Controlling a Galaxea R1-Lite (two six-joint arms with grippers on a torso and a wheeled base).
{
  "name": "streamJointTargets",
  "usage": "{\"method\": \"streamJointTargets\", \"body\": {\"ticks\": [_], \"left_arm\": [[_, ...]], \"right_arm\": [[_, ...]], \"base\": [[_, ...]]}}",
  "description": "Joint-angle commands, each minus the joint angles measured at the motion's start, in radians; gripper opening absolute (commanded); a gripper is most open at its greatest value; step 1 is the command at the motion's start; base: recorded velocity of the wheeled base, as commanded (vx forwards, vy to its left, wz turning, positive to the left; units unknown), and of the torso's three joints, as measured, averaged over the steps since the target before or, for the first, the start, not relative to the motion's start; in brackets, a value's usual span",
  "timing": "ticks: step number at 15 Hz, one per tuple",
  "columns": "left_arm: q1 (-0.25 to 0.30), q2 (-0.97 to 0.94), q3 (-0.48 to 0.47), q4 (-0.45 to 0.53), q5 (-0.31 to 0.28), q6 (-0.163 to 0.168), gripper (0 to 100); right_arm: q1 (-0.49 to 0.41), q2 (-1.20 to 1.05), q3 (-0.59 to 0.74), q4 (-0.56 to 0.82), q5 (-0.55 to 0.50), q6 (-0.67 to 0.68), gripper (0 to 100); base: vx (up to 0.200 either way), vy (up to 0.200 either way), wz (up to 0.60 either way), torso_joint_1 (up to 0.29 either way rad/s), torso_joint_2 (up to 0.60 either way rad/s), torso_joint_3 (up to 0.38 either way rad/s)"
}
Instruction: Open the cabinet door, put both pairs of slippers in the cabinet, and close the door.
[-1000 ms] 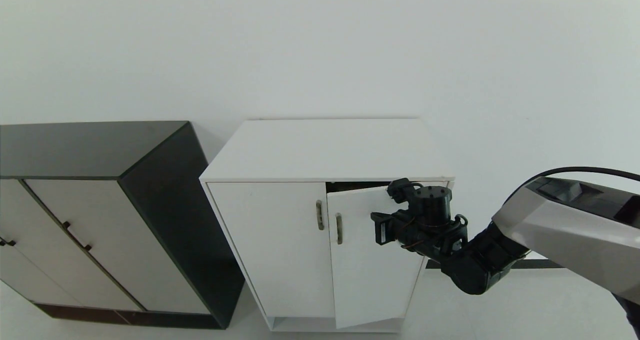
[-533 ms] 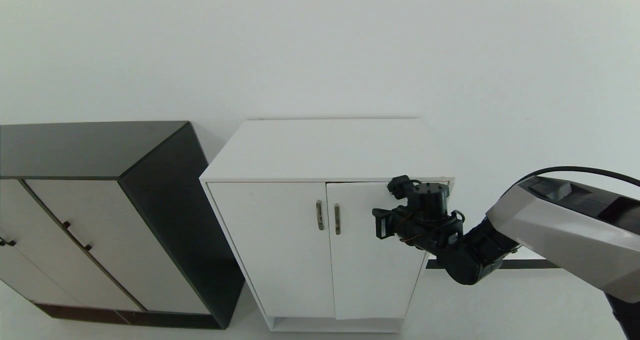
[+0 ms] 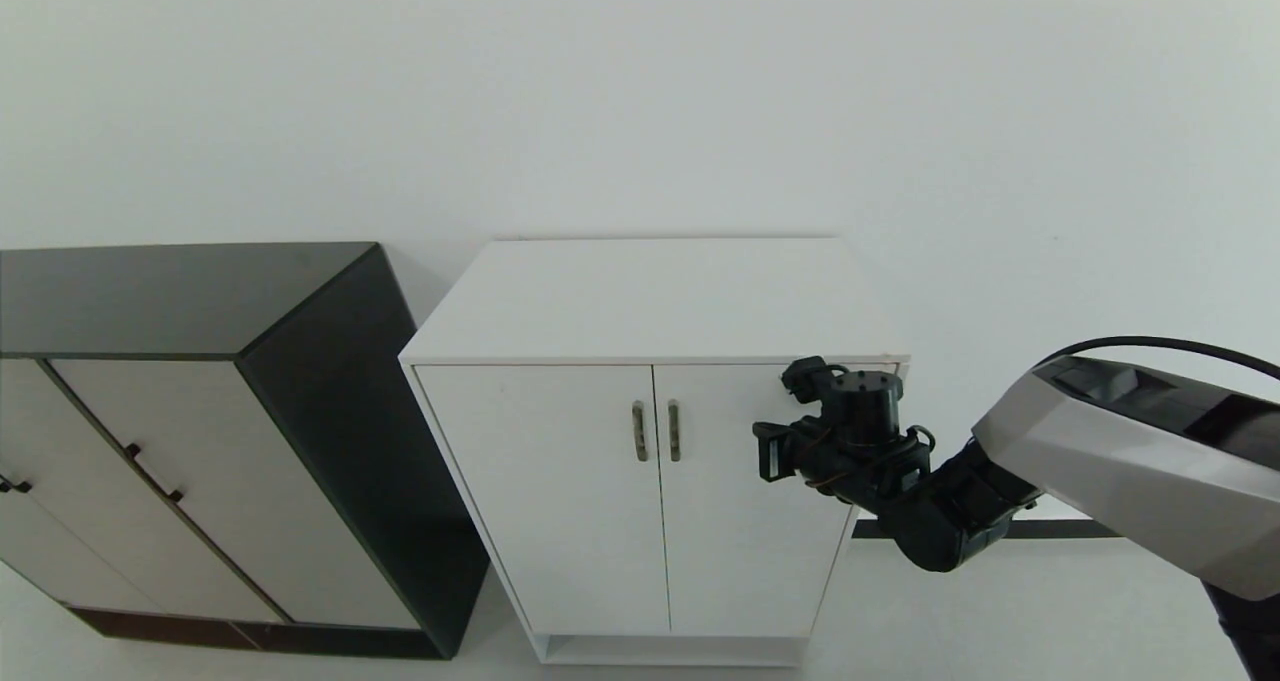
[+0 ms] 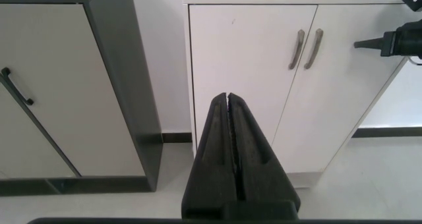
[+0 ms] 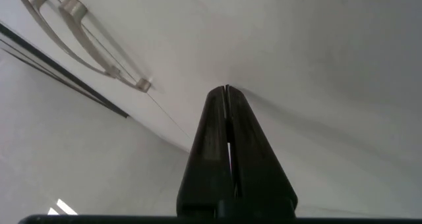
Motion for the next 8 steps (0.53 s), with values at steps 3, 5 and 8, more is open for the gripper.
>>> {"method": "streamJointTargets", "body": {"ticks": [3,5,8], "left_arm": [[0.0,0.0,0.0,0.0,0.0,0.0,0],[0.0,0.0,0.0,0.0,0.0,0.0,0],[0.0,0.0,0.0,0.0,0.0,0.0,0]], "right_arm": [[0.054,-0.227,0.298,-0.101,-0.017,-0.002,0],[0.078,-0.378,0.5,-0.184,-0.06,0.0,0],[0.066,-0.596,0.763,-0.212,-0.141,0.0,0]], "base": [[0.0,0.0,0.0,0.0,0.0,0.0],[0.0,0.0,0.0,0.0,0.0,0.0],[0.0,0.0,0.0,0.0,0.0,0.0]]}}
